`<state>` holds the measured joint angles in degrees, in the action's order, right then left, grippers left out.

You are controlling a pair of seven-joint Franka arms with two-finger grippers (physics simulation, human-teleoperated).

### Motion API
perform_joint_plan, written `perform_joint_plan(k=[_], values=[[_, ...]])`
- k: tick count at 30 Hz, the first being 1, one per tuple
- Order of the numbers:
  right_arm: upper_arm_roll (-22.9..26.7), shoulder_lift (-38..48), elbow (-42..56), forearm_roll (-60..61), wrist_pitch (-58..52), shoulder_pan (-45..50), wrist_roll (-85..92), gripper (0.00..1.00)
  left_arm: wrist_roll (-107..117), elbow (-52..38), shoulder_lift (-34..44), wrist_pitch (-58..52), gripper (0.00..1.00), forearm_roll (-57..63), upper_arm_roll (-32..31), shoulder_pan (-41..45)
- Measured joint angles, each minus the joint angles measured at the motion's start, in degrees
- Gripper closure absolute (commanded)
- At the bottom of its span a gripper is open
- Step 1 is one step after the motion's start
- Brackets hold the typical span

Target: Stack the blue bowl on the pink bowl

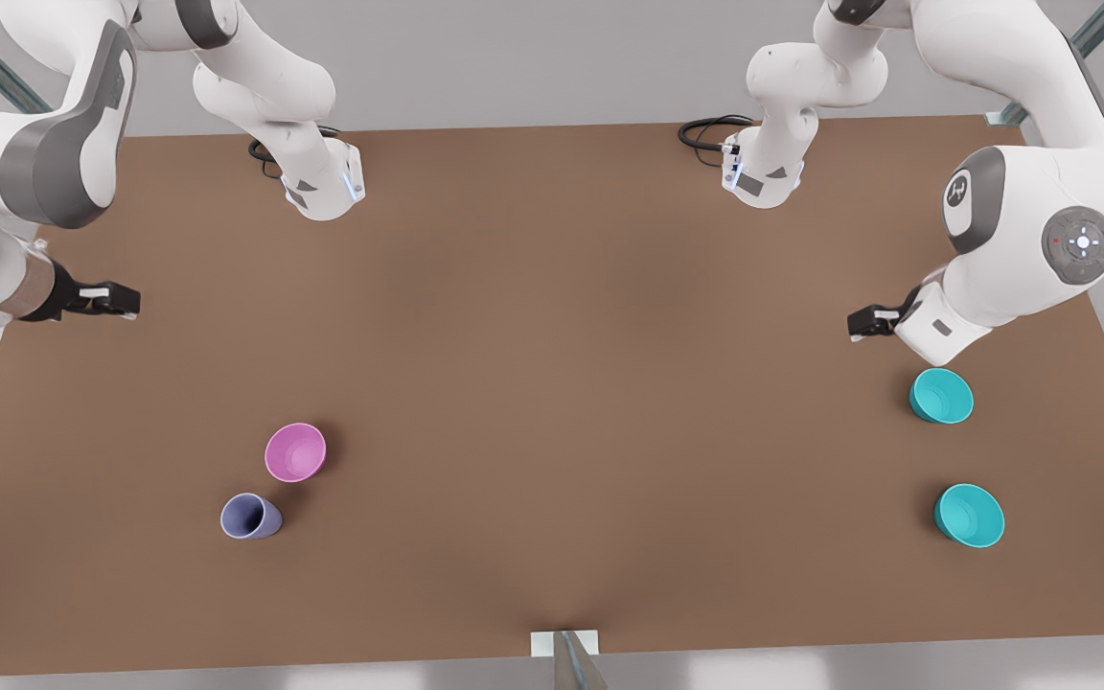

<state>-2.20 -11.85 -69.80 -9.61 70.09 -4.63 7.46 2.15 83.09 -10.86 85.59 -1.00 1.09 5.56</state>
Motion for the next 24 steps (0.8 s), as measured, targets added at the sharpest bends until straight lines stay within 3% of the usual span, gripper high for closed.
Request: perform_joint_plan(k=[4,9,13,19,24], values=[[0.0,-1.3,-0.6,0.0,1.1,0.2,0.7,0.0,0.1,0.0,-0.1,0.5,0.0,0.0,0.1,0.0],[0.0,-3.1,-21.5,1.4,11.3,-4.6,1.0,0.0,0.2,0.0,-0.3,0.6,0.0,0.0,0.1,0.0],[0.0,-4.8,-32.4,4.4,23.8,-9.6,0.8,0.0,0.2,0.1,-0.4,0.6,0.0,0.0,0.1,0.0],[-0.1,-11.6,-36.3,9.6,39.7,-11.6,0.5,0.0,0.2,0.0,-0.4,0.5,0.0,0.0,0.1,0.0],[-0.4,-15.7,-39.0,18.4,47.8,-8.0,0.1,0.0,0.0,0.0,-0.4,0.4,0.0,0.0,0.2,-0.1]])
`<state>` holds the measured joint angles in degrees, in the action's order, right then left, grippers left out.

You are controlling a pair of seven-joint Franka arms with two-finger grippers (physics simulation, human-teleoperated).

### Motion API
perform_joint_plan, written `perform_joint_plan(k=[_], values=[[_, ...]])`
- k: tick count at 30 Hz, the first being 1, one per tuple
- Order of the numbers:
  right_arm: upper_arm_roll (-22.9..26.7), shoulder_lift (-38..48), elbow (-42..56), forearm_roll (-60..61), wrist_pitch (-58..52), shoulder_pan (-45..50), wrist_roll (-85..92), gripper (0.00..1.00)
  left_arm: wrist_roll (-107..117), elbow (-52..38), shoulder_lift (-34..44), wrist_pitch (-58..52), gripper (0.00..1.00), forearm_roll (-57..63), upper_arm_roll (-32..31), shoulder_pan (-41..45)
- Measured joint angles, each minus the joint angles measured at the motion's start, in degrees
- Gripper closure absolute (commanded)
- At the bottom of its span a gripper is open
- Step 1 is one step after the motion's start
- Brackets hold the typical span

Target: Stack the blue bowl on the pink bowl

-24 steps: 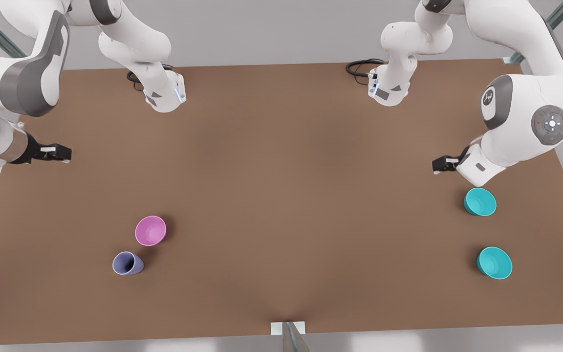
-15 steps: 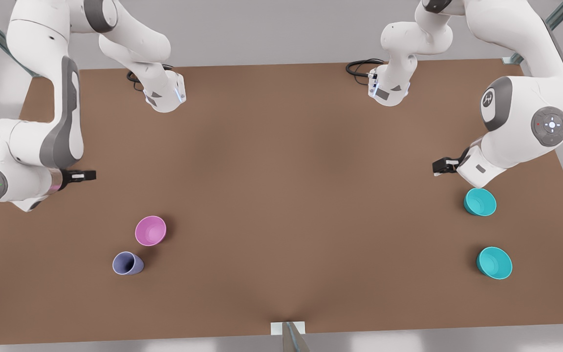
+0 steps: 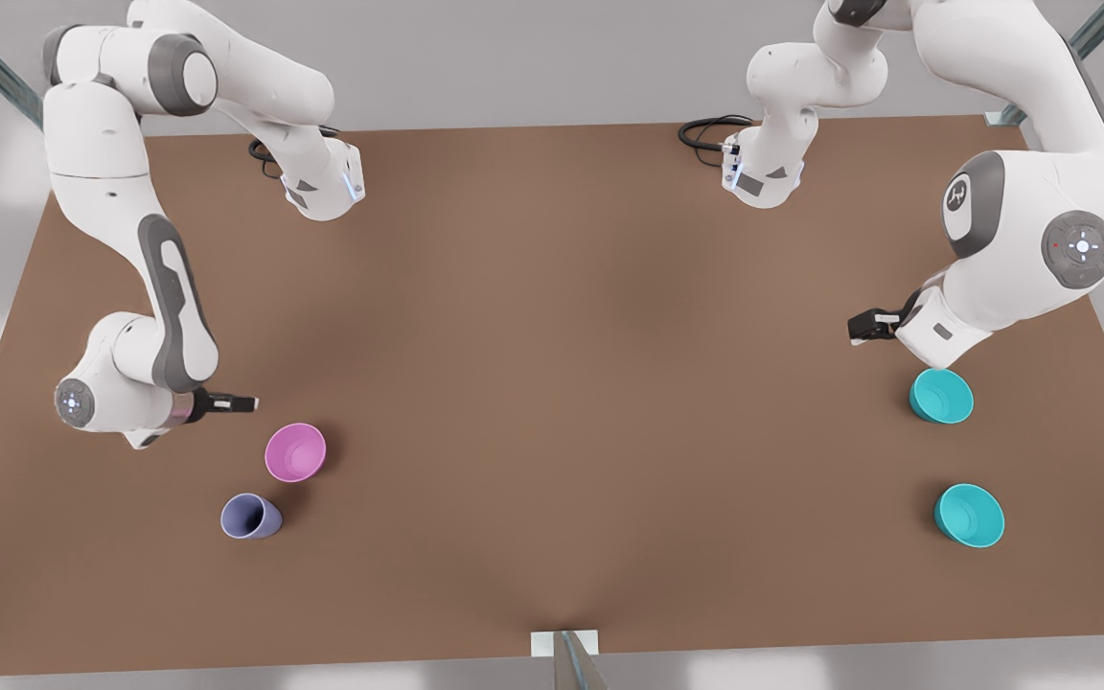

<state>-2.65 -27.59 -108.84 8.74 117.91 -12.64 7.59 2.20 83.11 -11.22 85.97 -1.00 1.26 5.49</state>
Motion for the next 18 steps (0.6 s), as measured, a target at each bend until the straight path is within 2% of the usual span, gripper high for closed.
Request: perform_joint_plan(k=[8,18], values=[[-0.1,-2.6,0.2,8.3,5.9,4.8,-0.5,0.0,-0.2,0.1,0.1,-0.3,0.0,0.0,0.1,0.0],[-0.1,-4.4,4.3,12.0,8.2,4.0,-0.8,0.0,-0.3,0.1,0.1,-0.4,0.0,0.0,0.1,0.0]])
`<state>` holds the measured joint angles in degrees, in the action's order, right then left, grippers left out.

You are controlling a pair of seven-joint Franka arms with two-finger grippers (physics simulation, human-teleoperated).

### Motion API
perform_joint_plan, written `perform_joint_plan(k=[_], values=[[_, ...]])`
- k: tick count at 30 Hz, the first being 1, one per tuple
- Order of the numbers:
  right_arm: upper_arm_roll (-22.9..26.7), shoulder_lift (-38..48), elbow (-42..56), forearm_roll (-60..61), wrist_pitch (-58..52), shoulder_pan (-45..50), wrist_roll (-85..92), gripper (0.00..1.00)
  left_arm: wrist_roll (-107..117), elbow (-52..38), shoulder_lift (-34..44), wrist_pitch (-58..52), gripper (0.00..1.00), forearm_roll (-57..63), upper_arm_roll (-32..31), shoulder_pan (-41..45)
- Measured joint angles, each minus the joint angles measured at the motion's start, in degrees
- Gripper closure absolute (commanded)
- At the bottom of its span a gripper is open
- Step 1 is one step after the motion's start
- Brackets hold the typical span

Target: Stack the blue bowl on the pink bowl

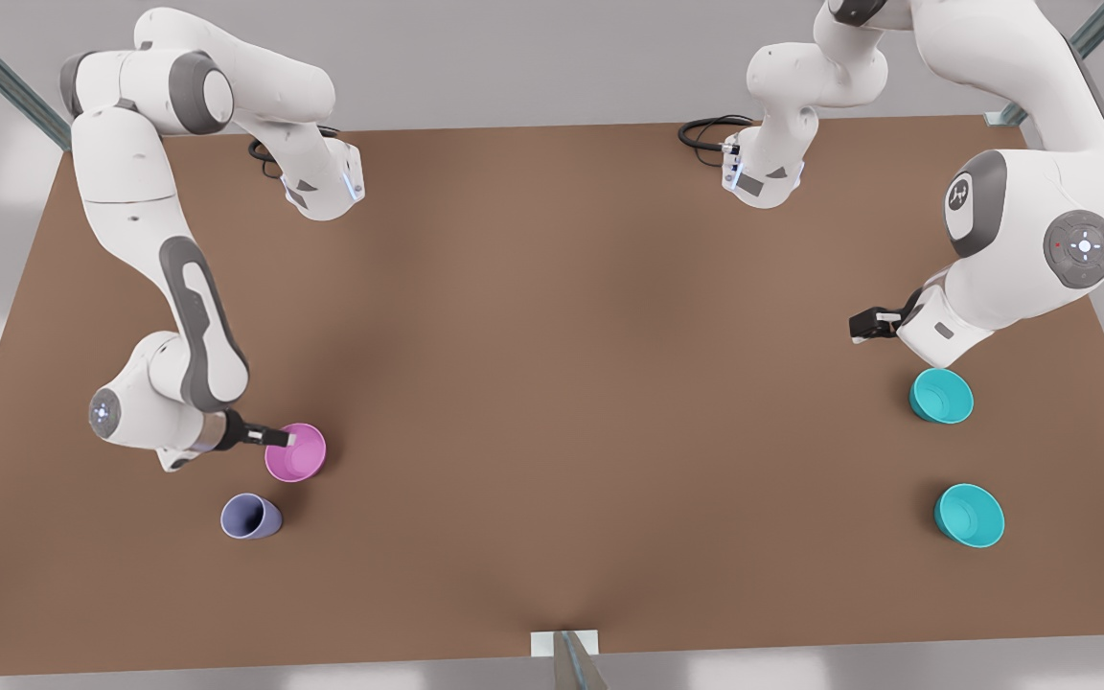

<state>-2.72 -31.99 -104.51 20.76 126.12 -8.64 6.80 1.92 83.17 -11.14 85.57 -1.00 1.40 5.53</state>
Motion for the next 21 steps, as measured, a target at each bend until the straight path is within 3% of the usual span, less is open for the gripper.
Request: perform_joint_plan(k=[8,9,10,12,16,21], values=[[0.0,-5.0,3.1,1.6,0.3,0.0,-0.2,0.0,0.1,-0.3,0.7,0.0,0.0,-0.1,-0.1,0.0],[0.0,-5.4,3.1,1.8,0.3,0.0,-0.2,0.05,0.2,-0.5,0.7,0.0,0.0,-0.1,-0.1,0.0],[0.0,-5.7,3.1,2.0,0.3,0.0,-0.2,0.21,0.2,-0.6,0.7,-0.1,0.0,-0.1,-0.1,0.0],[0.0,-5.8,3.3,2.6,0.1,0.0,0.1,0.44,0.3,-0.8,0.7,-0.3,0.0,-0.1,-0.1,0.0],[0.0,-5.4,4.0,3.5,-1.5,-0.3,0.9,0.76,0.4,-0.8,0.6,-0.5,0.0,-0.1,-0.1,0.0],[-1.3,-3.9,5.1,3.1,-4.1,0.2,1.1,0.79,0.5,-1.8,0.0,-1.0,0.0,-0.3,0.1,-0.2]])
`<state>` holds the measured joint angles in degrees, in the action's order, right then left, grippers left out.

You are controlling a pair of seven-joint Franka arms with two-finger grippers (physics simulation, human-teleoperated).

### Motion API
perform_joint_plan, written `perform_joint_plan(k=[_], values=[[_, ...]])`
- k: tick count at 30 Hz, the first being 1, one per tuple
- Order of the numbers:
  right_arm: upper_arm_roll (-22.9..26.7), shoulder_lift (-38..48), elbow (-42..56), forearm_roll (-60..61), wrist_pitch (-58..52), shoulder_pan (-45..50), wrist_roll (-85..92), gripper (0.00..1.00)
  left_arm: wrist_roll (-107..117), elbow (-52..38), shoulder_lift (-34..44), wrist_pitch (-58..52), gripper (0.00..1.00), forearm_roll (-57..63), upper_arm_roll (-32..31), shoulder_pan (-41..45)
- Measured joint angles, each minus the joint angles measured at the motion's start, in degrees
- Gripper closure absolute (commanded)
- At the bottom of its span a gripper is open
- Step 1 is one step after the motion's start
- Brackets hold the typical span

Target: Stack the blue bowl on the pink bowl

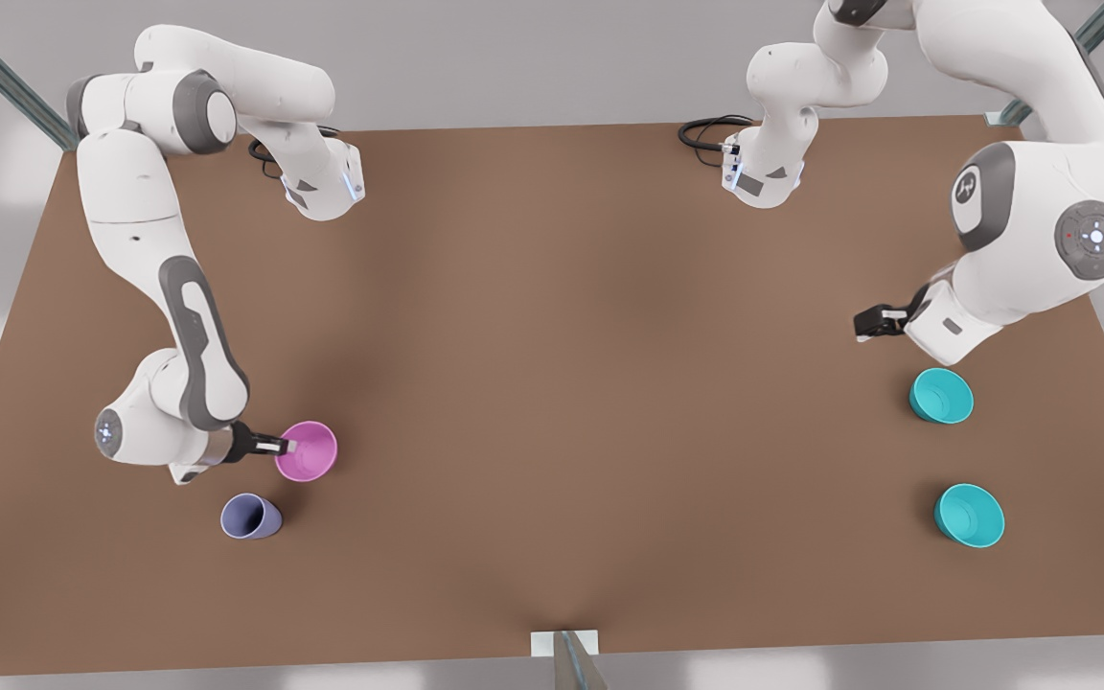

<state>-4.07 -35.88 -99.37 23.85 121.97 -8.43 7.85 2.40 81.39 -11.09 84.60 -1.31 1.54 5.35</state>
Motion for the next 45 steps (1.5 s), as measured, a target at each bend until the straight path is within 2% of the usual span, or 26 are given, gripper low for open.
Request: perform_joint_plan(k=[4,8,12,14,18,22,23,24,25,30,33,37,40,43,45], values=[[-4.6,0.7,2.0,3.0,-1.1,3.4,-0.5,0.79,0.0,-1.2,-0.1,-1.4,0.0,-0.4,-0.6,0.4],[-5.3,-1.2,7.4,6.6,1.3,15.1,-3.8,0.79,0.0,-1.3,0.3,-2.8,0.0,-0.7,-1.6,0.4],[-5.3,-8.8,17.9,7.8,7.1,27.6,-10.9,0.79,0.0,-1.3,0.0,-3.6,0.0,-0.9,-2.0,0.6],[-4.7,-13.1,23.1,7.8,10.1,32.8,-15.3,0.79,0.1,-1.3,-0.1,-3.8,0.0,-0.9,-2.0,0.5],[1.4,-17.9,26.4,7.8,15.4,43.1,-23.5,0.79,0.1,-1.2,-0.4,-4.1,0.0,-1.0,-2.0,0.5],[2.8,-20.6,29.0,7.8,18.5,45.8,-30.6,0.79,0.1,-1.3,-1.0,-4.1,0.0,-1.0,-1.8,0.4],[2.8,-20.8,29.2,7.8,18.9,45.9,-32.1,0.72,0.1,-1.3,-1.1,-4.1,0.0,-1.2,-1.6,0.4],[2.8,-20.9,29.3,7.7,19.3,45.9,-33.6,0.16,0.1,-1.3,-1.2,-4.0,0.0,-1.3,-1.5,0.4],[2.8,-21.0,29.3,7.6,19.6,45.9,-35.1,0.0,0.2,-1.3,-1.1,-4.0,0.0,-1.4,-1.4,0.4],[2.9,-20.6,30.6,7.5,20.3,45.5,-41.2,0.0,0.3,-1.5,-1.8,-3.1,0.0,-1.9,-0.4,0.0],[2.9,-16.9,32.7,7.5,16.6,41.8,-44.1,0.0,0.3,-1.5,-2.5,-2.3,0.0,-3.3,1.7,-0.7],[2.9,-9.4,33.7,2.1,-0.1,24.0,-45.0,0.0,-0.5,-1.1,-3.8,-1.1,0.0,-4.0,5.3,-2.0],[3.2,-6.5,37.5,-6.8,-13.4,10.0,-40.0,0.0,-4.9,-0.2,-12.0,2.7,0.0,-7.5,10.8,-12.0],[4.1,0.0,41.5,-15.9,-26.3,5.4,-33.2,0.0,-11.2,8.6,-16.0,12.2,0.0,-10.8,12.9,-17.6],[4.2,8.9,40.5,-20.6,-33.7,5.2,-29.3,0.0,-15.5,10.9,-19.2,18.8,0.0,-12.4,13.7,-19.7]])
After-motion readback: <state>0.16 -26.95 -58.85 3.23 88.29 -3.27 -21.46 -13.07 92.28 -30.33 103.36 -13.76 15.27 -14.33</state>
